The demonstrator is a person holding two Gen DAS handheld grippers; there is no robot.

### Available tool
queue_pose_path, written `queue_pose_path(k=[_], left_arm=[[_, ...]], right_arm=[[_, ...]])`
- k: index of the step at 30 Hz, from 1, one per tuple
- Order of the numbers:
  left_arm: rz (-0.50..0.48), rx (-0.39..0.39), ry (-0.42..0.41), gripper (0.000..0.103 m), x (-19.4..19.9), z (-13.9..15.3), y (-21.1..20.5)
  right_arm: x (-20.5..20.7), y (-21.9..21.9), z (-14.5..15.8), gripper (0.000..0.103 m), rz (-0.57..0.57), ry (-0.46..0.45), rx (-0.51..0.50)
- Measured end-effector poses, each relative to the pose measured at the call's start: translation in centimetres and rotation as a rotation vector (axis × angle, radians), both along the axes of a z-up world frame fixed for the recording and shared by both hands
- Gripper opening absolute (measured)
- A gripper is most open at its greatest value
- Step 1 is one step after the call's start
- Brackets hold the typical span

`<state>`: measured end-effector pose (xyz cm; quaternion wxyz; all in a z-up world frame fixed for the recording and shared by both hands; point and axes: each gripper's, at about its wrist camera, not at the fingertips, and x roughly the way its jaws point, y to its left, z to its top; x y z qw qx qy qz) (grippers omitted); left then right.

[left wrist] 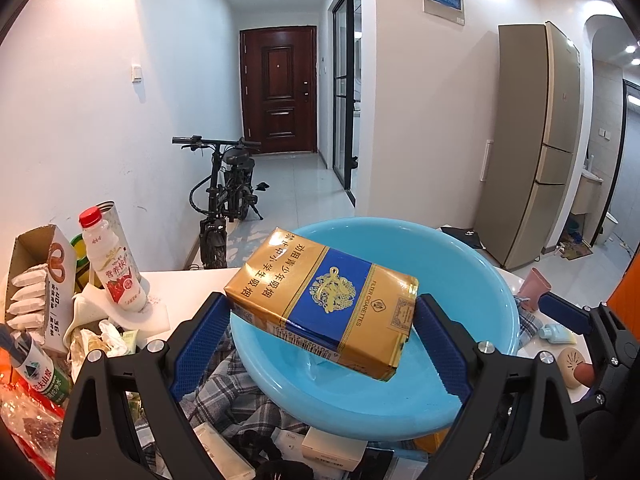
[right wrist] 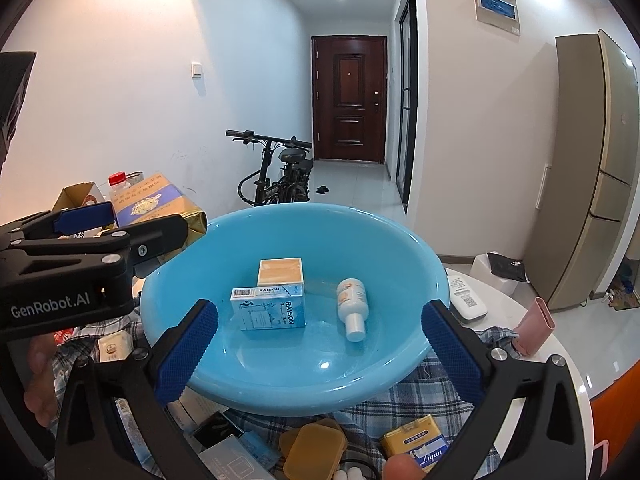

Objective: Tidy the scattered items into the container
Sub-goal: 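Lower the gold-and-blue packet into the basin and open the left gripper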

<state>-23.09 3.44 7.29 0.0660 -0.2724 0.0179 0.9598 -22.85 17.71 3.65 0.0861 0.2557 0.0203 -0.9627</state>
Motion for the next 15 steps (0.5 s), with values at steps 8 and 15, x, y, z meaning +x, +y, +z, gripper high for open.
queue_pose_path(k=[8, 15], left_arm=[[-0.005, -0.005, -0.004, 0.092, -0.08, -0.09, 0.09], [0.024, -0.062, -0.028, 0.103, -0.53, -0.66, 0.42]], right_arm=[[0.02, -0.02, 0.01, 0.103, 0.0, 0.0, 0.0], [0.05, -0.18, -0.12, 0.103, 0.005, -0.002, 0.005]])
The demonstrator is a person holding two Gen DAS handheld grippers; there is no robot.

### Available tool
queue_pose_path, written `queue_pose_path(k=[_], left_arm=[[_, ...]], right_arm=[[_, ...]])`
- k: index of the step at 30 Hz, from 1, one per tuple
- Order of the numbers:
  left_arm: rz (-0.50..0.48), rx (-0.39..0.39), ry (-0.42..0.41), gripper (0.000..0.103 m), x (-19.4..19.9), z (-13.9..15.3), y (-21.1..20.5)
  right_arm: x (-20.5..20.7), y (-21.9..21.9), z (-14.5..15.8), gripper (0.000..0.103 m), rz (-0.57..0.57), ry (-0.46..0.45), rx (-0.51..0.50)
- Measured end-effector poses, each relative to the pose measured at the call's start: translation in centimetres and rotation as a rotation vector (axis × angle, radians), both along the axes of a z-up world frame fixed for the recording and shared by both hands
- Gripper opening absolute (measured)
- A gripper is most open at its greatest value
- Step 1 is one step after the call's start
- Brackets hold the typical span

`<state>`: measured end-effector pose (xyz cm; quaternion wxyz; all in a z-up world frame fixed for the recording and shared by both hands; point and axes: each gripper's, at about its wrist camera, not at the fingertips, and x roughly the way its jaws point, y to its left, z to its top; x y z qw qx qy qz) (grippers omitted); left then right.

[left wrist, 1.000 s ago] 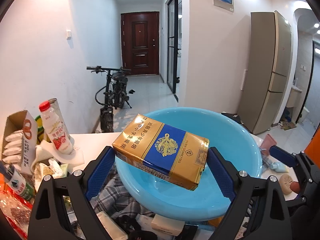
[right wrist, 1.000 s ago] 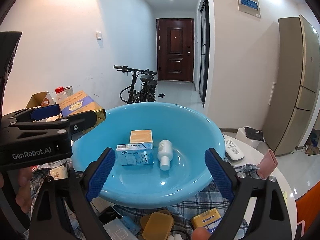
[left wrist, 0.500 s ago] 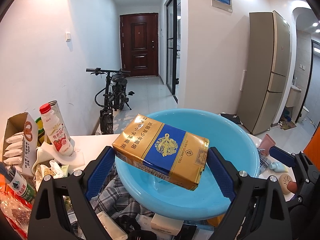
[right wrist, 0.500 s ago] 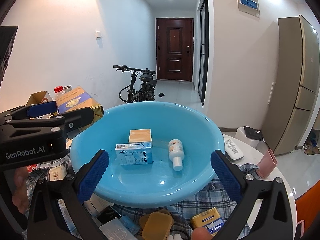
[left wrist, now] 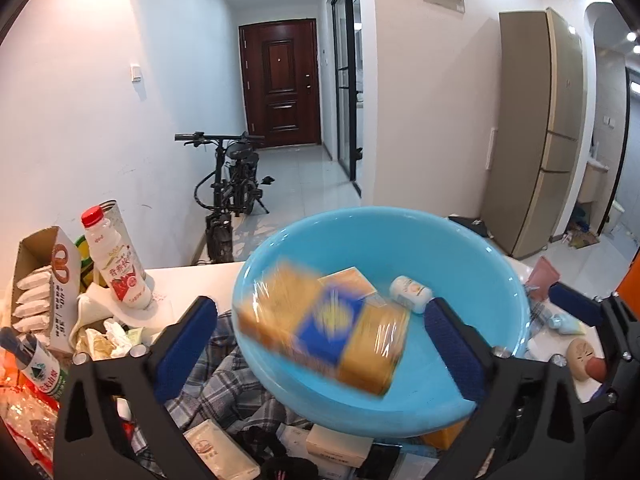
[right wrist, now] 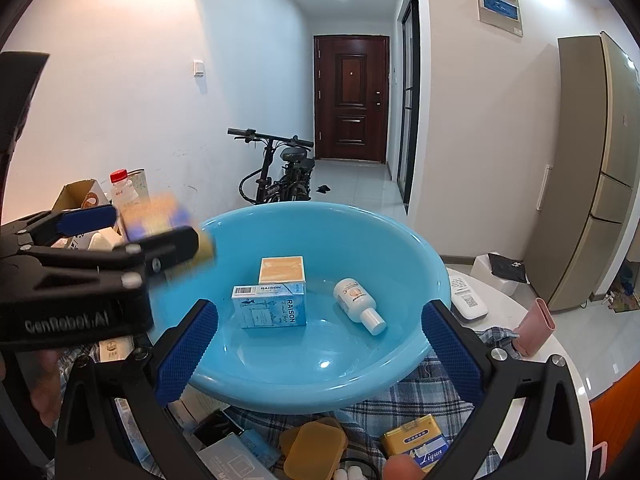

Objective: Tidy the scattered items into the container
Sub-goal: 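Lower the gold-and-blue packet into the basin and open the left gripper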

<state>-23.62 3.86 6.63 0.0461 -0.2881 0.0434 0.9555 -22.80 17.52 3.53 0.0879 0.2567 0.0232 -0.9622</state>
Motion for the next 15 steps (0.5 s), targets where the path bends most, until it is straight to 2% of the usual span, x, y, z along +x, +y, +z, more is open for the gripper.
queue_pose_path(k=[3, 15], left_arm=[[0.013, -0.027, -0.021, 0.103, -0.43, -0.43, 0.14], [-0.003, 0.004, -0.029, 0.103, -0.22, -0.19, -0.09]], right_arm=[[0.05, 0.03, -0.06, 0.103, 0.001, -0.002, 0.004], [0.08, -0.3, -0.3, 0.103, 0.008, 0.0, 0.014]])
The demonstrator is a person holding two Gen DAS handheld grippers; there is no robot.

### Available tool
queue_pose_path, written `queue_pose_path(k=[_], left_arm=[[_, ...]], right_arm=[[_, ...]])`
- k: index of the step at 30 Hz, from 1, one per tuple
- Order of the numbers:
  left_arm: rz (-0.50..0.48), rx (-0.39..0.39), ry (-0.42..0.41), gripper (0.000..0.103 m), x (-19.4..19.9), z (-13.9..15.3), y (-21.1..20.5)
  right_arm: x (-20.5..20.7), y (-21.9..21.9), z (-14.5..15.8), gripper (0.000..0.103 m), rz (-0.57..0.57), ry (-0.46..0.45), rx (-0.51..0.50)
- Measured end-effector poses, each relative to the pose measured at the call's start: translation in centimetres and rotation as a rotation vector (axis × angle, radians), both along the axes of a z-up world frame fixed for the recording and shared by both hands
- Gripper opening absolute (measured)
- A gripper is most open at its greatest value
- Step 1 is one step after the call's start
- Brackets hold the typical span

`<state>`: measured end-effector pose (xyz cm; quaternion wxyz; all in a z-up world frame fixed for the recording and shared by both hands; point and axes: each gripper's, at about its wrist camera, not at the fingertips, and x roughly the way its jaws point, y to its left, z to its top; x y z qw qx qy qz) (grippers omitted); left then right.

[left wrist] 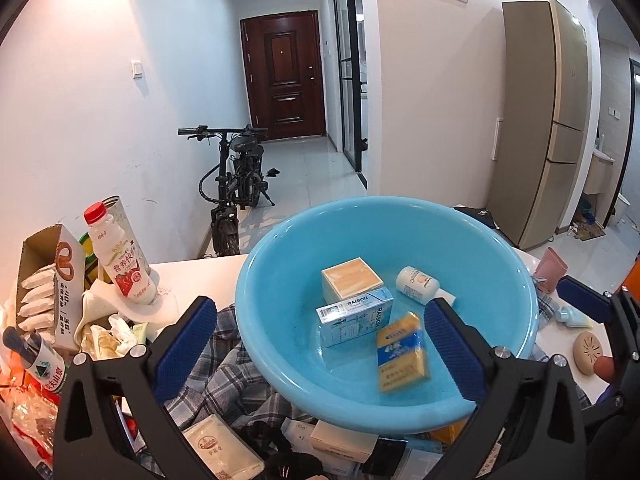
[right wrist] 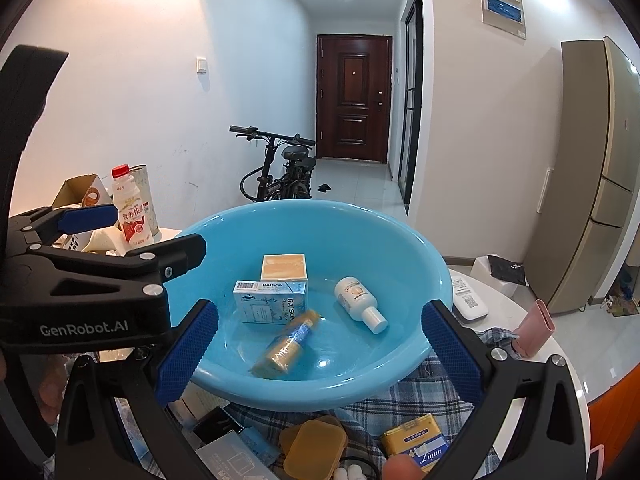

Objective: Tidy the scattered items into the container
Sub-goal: 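Lower the gold-and-blue packet into the basin and open the left gripper, then move both grippers back over the items on the plaid cloth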

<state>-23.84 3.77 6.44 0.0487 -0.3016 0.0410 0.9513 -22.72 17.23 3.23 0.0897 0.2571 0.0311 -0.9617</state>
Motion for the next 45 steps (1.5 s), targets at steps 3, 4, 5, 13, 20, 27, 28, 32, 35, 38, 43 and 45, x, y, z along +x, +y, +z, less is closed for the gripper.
queue_pose_path(k=[3, 4, 5, 13, 20, 27, 28, 32, 35, 38, 43, 45], left_arm=[[-0.01, 0.002, 0.0, 0.103, 0.2, 0.2, 0.1], [-0.006, -0.003, 0.006, 0.103, 0.3, 0.4, 0.1], [-0.001, -0.007, 0.013, 0.103, 0.6, 0.6, 0.1], [0.013, 0.009, 0.028, 0.103, 4.1, 1.5, -1.1], [0.034, 0.042, 0.0, 0.103, 8.0, 0.2, -2.6], [0.074, 0.05, -0.036, 0.103, 11.4, -1.8, -4.8], [0.078, 0.055, -0.038, 0.103, 11.7, -2.1, -5.1], [0.083, 0.09, -0.057, 0.103, 12.8, -3.3, -5.7], [0.085, 0.091, -0.084, 0.103, 13.4, -4.6, -5.6], [0.095, 0.078, -0.098, 0.103, 14.0, -5.8, -5.7], [0.097, 0.089, -0.129, 0.103, 14.3, -7.7, -6.1], [0.091, 0.083, -0.14, 0.103, 14.2, -8.4, -6.1]], right_arm=[[0.1, -0.3, 0.2, 0.103, 0.006, 0.001, 0.0], [0.3, -0.3, 0.4, 0.103, 0.008, 0.008, -0.002], [0.5, -0.4, 0.5, 0.103, 0.012, 0.011, -0.005], [3.0, 1.1, 1.9, 0.103, 0.0, 0.002, -0.022], [7.5, 2.3, 2.2, 0.103, -0.012, 0.005, -0.008], [12.1, 3.2, -2.0, 0.103, 0.041, -0.08, 0.116], [12.5, 3.3, -2.7, 0.103, 0.042, -0.097, 0.135], [13.4, 3.3, -5.6, 0.103, 0.045, -0.16, 0.2], [13.6, 3.0, -7.2, 0.103, 0.066, -0.205, 0.237], [13.4, 2.4, -8.7, 0.103, 0.072, -0.218, 0.296], [12.6, 2.0, -10.3, 0.103, 0.113, -0.25, 0.291], [12.3, 1.9, -10.8, 0.103, 0.118, -0.257, 0.299]])
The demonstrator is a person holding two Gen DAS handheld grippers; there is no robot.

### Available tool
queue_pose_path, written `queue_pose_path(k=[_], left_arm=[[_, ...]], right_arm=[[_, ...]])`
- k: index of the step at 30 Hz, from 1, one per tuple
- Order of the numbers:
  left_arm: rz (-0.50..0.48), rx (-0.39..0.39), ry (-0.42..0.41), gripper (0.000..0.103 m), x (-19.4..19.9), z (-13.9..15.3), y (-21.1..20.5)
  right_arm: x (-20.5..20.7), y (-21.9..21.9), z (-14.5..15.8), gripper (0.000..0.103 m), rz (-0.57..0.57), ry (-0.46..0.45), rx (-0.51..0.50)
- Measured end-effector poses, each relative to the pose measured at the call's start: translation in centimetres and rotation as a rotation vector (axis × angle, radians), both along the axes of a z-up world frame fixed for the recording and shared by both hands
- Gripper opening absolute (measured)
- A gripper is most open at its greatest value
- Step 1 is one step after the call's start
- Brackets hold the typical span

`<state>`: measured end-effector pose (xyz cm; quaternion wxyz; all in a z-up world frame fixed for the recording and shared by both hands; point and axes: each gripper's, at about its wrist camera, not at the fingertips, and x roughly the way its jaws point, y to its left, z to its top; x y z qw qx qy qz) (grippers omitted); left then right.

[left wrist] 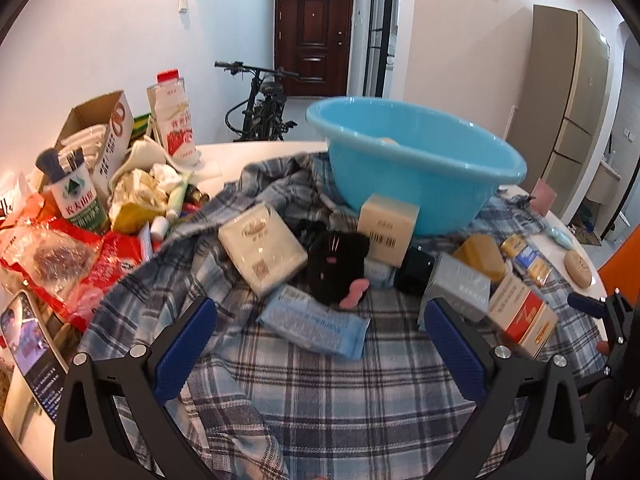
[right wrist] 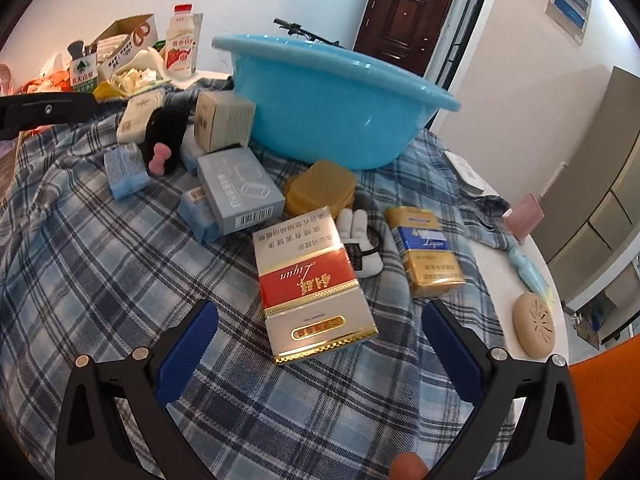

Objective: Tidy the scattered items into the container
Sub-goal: 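Move both grippers back over the items on the plaid cloth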

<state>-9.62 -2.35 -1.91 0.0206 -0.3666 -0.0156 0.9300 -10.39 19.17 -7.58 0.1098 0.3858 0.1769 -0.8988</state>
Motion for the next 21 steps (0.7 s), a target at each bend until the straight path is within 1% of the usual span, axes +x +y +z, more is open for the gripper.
queue_pose_path(k=[3, 6, 12, 16, 18, 20, 21], left_arm=[[-0.017, -0.017, -0.005, 0.103, -0.2, -1.0, 0.1], [-0.022, -0.04, -0.028, 0.103, -0.7, -1.9, 0.3], [-0.05, -0.091, -0.035, 0.103, -1.0, -3.2, 0.6], [-0.057, -0.099, -0.053, 0.103, -1.4, -4.2, 0.6], [-0.053, -0.099, -0.062, 0.103, -1.6, -4.6, 0.5], [-0.051, -0.098, -0.071, 0.103, -1.8, -4.9, 0.4], [-0.051, -0.095, -0.074, 0.103, -1.9, -5.0, 0.4]], right_arm=[[-0.3, -0.1, -0.6, 0.103, 0.0, -0.01, 0.008], [-0.6, -0.1, -0.8, 0.103, -0.001, -0.01, 0.01], [-1.1, 0.0, -0.7, 0.103, -0.012, -0.006, -0.018], [-1.5, -0.2, -1.0, 0.102, -0.012, -0.014, -0.029], [-1.8, -0.2, -1.3, 0.099, -0.017, -0.029, -0.039], [-2.0, -0.2, -1.6, 0.091, -0.013, -0.046, -0.043], [-2.1, -0.2, -1.8, 0.089, -0.014, -0.05, -0.045]])
